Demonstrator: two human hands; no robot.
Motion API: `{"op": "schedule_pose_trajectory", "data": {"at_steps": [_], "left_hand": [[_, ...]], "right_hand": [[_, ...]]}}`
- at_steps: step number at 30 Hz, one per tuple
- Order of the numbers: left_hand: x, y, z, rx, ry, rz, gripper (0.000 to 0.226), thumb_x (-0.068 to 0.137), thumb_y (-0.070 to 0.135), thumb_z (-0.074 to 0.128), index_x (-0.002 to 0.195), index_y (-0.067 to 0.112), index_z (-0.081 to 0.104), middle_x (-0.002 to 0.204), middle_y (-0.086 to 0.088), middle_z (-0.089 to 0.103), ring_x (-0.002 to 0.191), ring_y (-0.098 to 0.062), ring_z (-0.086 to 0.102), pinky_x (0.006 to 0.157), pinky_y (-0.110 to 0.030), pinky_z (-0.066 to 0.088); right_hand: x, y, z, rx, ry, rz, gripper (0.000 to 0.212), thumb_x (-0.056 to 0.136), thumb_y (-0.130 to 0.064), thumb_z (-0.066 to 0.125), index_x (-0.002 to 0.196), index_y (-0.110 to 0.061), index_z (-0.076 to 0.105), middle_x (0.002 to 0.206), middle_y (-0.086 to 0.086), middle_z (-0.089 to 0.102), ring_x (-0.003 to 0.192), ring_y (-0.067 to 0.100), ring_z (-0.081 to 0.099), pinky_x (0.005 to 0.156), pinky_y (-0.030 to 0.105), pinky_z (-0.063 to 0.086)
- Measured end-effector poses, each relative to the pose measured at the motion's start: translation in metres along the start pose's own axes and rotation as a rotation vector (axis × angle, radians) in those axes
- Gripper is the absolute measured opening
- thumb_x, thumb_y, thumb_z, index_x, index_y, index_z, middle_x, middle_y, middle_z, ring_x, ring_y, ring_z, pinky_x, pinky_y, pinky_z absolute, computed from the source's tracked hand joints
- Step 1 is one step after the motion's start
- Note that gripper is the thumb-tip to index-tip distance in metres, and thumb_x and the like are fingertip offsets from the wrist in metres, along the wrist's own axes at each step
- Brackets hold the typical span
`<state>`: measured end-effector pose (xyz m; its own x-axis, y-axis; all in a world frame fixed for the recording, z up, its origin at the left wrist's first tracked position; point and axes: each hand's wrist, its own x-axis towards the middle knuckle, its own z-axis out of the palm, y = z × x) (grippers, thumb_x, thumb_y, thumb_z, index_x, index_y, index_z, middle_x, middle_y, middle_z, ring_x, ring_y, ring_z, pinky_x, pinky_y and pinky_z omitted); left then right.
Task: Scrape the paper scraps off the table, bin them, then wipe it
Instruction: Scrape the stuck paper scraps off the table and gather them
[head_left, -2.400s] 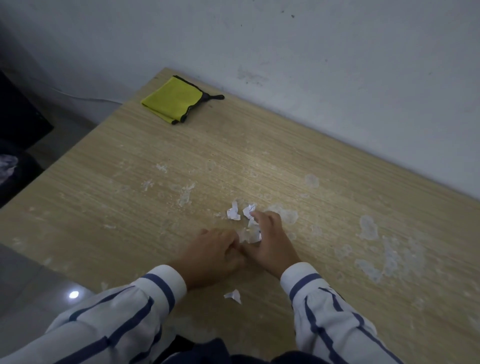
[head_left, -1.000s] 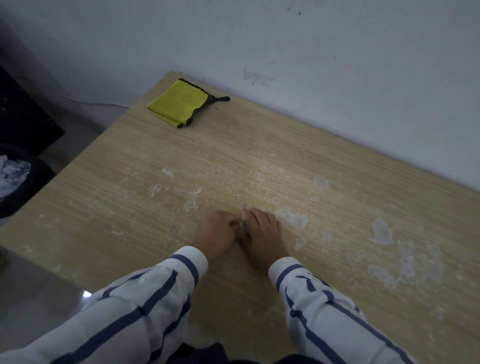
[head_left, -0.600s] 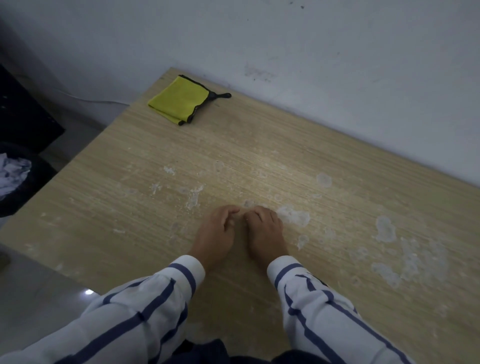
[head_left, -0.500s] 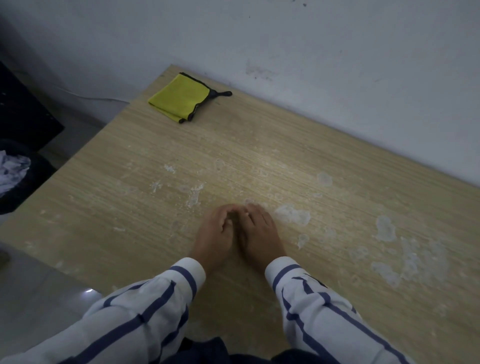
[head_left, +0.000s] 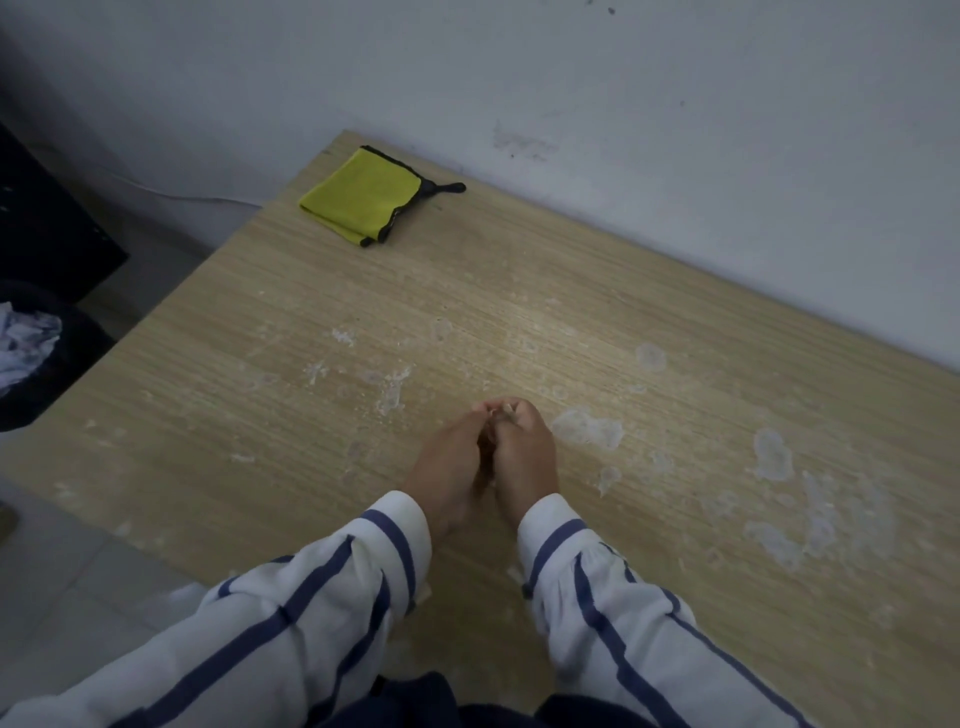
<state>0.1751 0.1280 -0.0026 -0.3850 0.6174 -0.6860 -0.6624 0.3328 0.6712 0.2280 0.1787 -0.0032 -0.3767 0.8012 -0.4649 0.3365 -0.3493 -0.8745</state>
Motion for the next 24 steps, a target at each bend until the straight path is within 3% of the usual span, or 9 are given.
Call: {"op": "schedule_pose_trajectory", "data": {"at_steps": [3,6,8,11,15,17,19,22,24], "left_hand": [[-0.001,0.005,0.005,-0.215,-0.057,-0.155,0.044,0.099,0.039,0.036,0.11,0.007,0.064,0.107,-0.015,0.068,0.102,-0.026,0.063,0.081,-0.036,0.051],[0.004,0.012,0.0,-0.284,-0.059,-0.203,0.051,0.099,0.039,0.033,0.114,-0.003,0.059,0.114,-0.021,0.064,0.107,-0.03,0.06,0.091,-0.039,0.047],[0.007,0.014,-0.001,-0.36,-0.086,-0.225,0.051,0.1,0.035,0.032,0.122,-0.006,0.053,0.124,-0.022,0.058,0.114,-0.031,0.056,0.102,-0.04,0.04],[0.004,0.013,0.003,-0.416,-0.153,-0.234,0.044,0.101,0.028,0.03,0.125,-0.002,0.051,0.125,-0.02,0.058,0.116,-0.028,0.055,0.1,-0.037,0.042],[0.001,0.014,0.003,-0.372,-0.169,-0.232,0.05,0.1,0.035,0.031,0.122,-0.004,0.053,0.121,-0.022,0.06,0.114,-0.03,0.056,0.103,-0.04,0.039],[0.004,0.017,0.002,-0.331,-0.156,-0.242,0.055,0.099,0.039,0.033,0.118,-0.007,0.055,0.118,-0.024,0.061,0.111,-0.032,0.058,0.1,-0.041,0.042],[0.004,0.017,0.003,-0.267,-0.197,-0.248,0.055,0.099,0.041,0.031,0.118,-0.004,0.056,0.118,-0.023,0.062,0.11,-0.031,0.058,0.091,-0.04,0.046],[-0.001,0.011,0.007,-0.14,-0.304,-0.234,0.048,0.101,0.038,0.028,0.12,0.005,0.058,0.121,-0.017,0.062,0.113,-0.027,0.057,0.095,-0.039,0.044],[-0.002,0.004,0.009,-0.013,-0.287,-0.203,0.042,0.1,0.032,0.032,0.121,0.006,0.057,0.123,-0.016,0.06,0.113,-0.026,0.056,0.1,-0.042,0.043]], "right_hand": [[-0.008,0.008,0.003,-0.154,0.01,-0.225,0.027,0.087,-0.032,0.043,0.077,-0.009,0.054,0.08,0.009,0.059,0.075,0.022,0.056,0.07,0.041,0.05],[-0.012,0.018,-0.007,-0.399,-0.09,-0.566,0.036,0.093,-0.033,0.033,0.08,-0.011,0.057,0.079,0.002,0.057,0.076,0.015,0.051,0.07,0.03,0.041],[-0.008,0.021,-0.014,-0.564,-0.164,-0.607,0.035,0.095,-0.026,0.031,0.096,-0.013,0.063,0.098,0.005,0.065,0.098,0.017,0.055,0.092,0.034,0.04],[-0.001,0.019,-0.019,-0.698,-0.171,-0.572,0.038,0.096,-0.026,0.026,0.108,-0.014,0.06,0.117,0.006,0.062,0.122,0.022,0.046,0.115,0.044,0.017],[-0.008,0.014,-0.015,-0.59,-0.126,-0.556,0.022,0.096,-0.021,0.034,0.085,-0.022,0.054,0.084,-0.005,0.058,0.082,0.016,0.051,0.103,0.045,0.032],[-0.013,0.018,-0.012,-0.523,-0.142,-0.553,0.023,0.094,-0.029,0.033,0.092,-0.023,0.055,0.09,-0.006,0.056,0.082,0.012,0.048,0.085,0.037,0.041],[-0.01,0.023,-0.011,-0.552,-0.082,-0.588,0.029,0.09,-0.029,0.032,0.093,-0.015,0.058,0.091,0.003,0.056,0.082,0.015,0.045,0.074,0.028,0.036],[0.003,0.022,-0.02,-0.742,0.015,-0.628,0.019,0.085,-0.017,0.039,0.079,-0.009,0.056,0.082,0.01,0.055,0.075,0.022,0.045,0.066,0.031,0.035],[0.01,0.018,-0.029,-0.832,-0.048,-0.578,0.01,0.081,-0.004,0.045,0.074,-0.009,0.051,0.078,0.01,0.051,0.071,0.021,0.043,0.062,0.029,0.033]]}}
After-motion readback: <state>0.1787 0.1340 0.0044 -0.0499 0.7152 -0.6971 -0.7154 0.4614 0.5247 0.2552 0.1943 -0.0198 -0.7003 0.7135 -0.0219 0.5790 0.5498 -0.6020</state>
